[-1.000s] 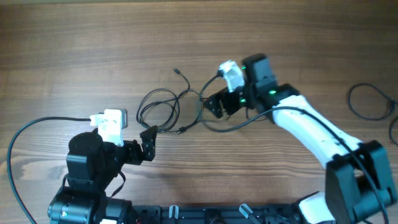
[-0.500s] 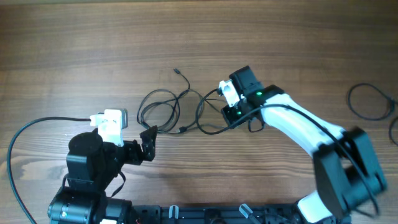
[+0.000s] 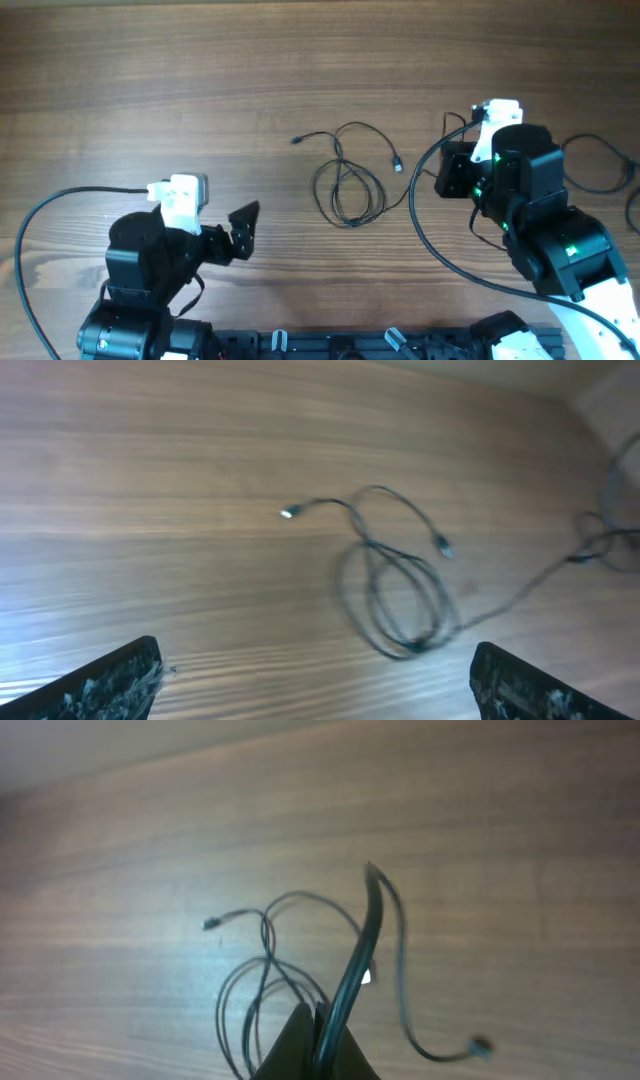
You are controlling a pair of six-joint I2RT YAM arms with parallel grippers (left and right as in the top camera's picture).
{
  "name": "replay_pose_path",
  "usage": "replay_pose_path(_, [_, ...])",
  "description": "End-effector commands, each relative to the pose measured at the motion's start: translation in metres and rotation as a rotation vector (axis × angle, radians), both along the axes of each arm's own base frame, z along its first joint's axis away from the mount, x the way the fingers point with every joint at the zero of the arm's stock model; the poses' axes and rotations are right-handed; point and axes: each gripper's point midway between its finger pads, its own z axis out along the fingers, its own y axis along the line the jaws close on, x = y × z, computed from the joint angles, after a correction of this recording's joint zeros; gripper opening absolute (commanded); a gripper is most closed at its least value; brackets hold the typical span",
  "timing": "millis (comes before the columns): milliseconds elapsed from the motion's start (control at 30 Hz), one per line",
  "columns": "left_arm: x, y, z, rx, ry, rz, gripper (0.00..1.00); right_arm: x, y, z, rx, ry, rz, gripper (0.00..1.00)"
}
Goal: Untangle cables
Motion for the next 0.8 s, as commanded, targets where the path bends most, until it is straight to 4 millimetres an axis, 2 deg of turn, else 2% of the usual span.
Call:
replay_pose_path(0, [-0.019,-0.04,0.01,-0.188,0.046,-0.192,1.0,0.0,0.018,-0.007,0.053,0.05,0.073,0.04])
replay_pose_path(133, [-0.015,-0.042,0.003,-0.216,0.108,-0.176,1.0,0.001,0.034,-0.023,0.079,0.12,0.144,0.04])
replay_pose_path(233, [0.009,-0.026,-0.021,-0.259,0.248,0.039,0.96,0.004,0.043,-0.035,0.093,0.171,0.182,0.04])
replay_pose_path(333, [0.028,-0.027,-0.042,-0.249,0.329,0.097,0.91,0.004,0.046,-0.041,0.096,0.194,0.19,0.04])
replay_pose_path(467, [0.054,-0.043,-0.08,-0.158,0.418,0.091,0.91,0.005,0.046,-0.041,0.096,0.195,0.189,0.04])
replay_pose_path(600, [0.072,-0.057,-0.121,0.034,0.498,0.12,0.91,0.005,0.046,-0.041,0.096,0.195,0.189,0.04])
replay_pose_path(767, [0.097,-0.082,-0.151,0.207,0.53,0.117,0.91,0.004,0.046,-0.042,0.095,0.196,0.189,0.04])
